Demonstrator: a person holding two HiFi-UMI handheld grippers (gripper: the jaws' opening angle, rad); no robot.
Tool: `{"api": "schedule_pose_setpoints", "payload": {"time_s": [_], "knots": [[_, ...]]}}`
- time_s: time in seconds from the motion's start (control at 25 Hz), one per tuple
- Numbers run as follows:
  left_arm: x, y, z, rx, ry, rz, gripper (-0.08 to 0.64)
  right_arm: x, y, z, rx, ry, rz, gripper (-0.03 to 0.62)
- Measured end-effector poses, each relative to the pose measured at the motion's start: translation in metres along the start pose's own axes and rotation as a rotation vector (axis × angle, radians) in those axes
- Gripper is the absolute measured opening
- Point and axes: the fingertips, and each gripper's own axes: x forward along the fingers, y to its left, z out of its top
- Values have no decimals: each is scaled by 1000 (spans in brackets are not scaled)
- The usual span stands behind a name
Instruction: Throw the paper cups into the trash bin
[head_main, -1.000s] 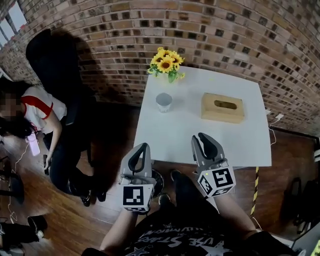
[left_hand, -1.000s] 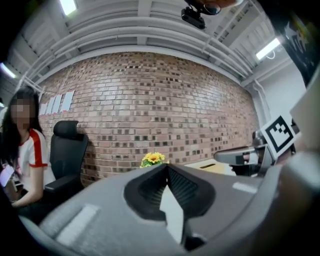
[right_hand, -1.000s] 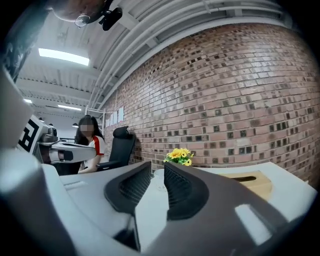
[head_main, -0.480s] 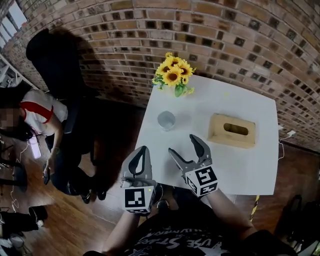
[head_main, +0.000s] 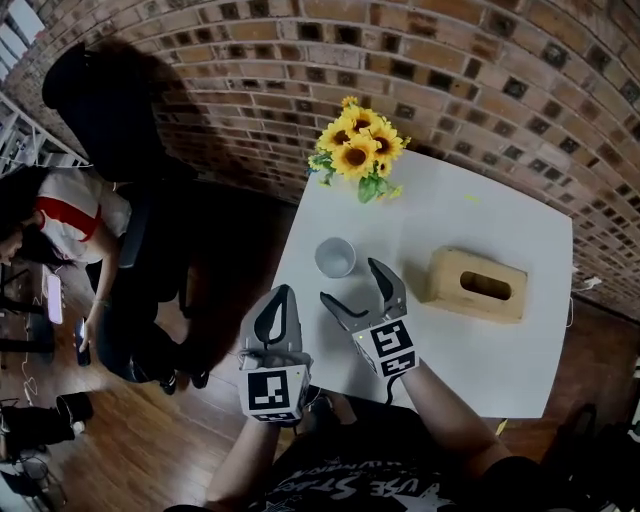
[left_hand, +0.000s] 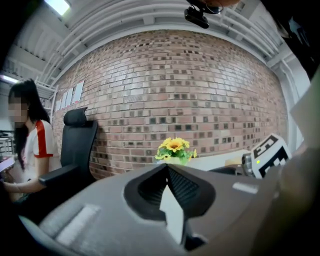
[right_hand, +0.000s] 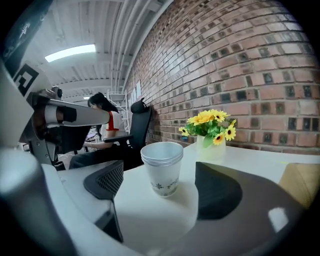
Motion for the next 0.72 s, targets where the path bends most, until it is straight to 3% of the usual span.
{"api": "schedule_pose_setpoints", "payload": {"time_s": [0.72], "knots": [[-1,21,-9,-10,66,118,5,65,5,13,-53,-70,89,440]]}}
